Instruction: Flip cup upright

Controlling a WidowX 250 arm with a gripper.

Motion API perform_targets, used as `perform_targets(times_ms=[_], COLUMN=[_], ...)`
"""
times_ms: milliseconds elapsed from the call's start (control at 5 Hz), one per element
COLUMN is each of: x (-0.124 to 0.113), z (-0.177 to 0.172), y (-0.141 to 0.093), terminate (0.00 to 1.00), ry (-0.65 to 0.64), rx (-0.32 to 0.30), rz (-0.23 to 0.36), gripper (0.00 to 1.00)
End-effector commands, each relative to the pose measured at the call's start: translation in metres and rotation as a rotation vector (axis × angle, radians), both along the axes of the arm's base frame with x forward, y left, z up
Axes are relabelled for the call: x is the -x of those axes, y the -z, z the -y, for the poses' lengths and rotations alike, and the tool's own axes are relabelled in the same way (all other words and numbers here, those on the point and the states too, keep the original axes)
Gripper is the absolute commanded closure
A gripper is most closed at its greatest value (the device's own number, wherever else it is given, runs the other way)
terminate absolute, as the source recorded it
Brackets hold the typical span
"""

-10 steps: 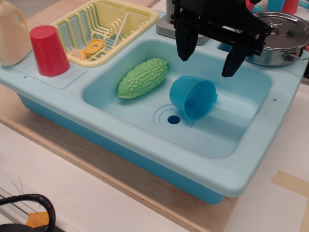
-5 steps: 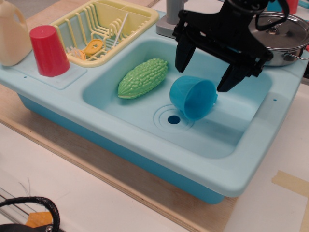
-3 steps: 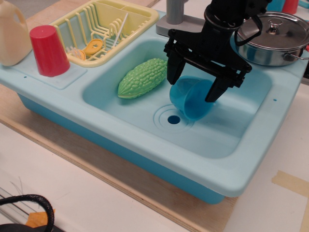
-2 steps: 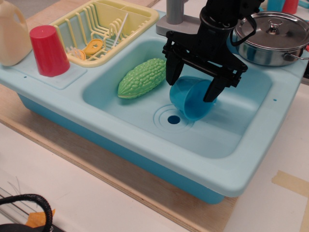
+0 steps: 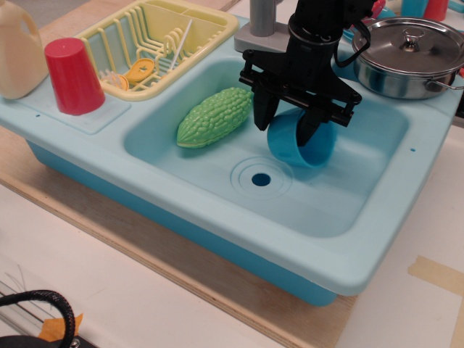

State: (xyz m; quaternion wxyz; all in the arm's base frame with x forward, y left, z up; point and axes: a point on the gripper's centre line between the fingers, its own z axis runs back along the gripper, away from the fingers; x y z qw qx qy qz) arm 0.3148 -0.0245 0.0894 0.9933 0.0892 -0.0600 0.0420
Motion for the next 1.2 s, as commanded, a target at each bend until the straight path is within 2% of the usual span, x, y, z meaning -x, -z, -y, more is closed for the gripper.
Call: perform_targets(times_ms=[0, 200, 400, 600, 800, 1000], x=[-0.0047, -0.0023, 0.0013, 0.0027, 0.0027, 0.0027], z=[-0.0013, 0.0057, 0.0053, 0.0033, 0.0033, 0.0033], y=[-0.0117, -0.0190, -0.0164, -0.0122, -0.0122, -0.0122], terminate=[0.00, 0.00, 0.00, 0.00, 0.00, 1.00], ry=[-0.009, -0.041, -0.061, -0.064, -0.064, -0.064], rx=[0.018, 0.033, 0.092, 0.219, 0.219, 0.219], rz=[0.041, 0.056, 0.043, 0.037, 0.037, 0.037], gripper=[1.00, 1.00, 1.00, 0.00, 0.00, 0.00])
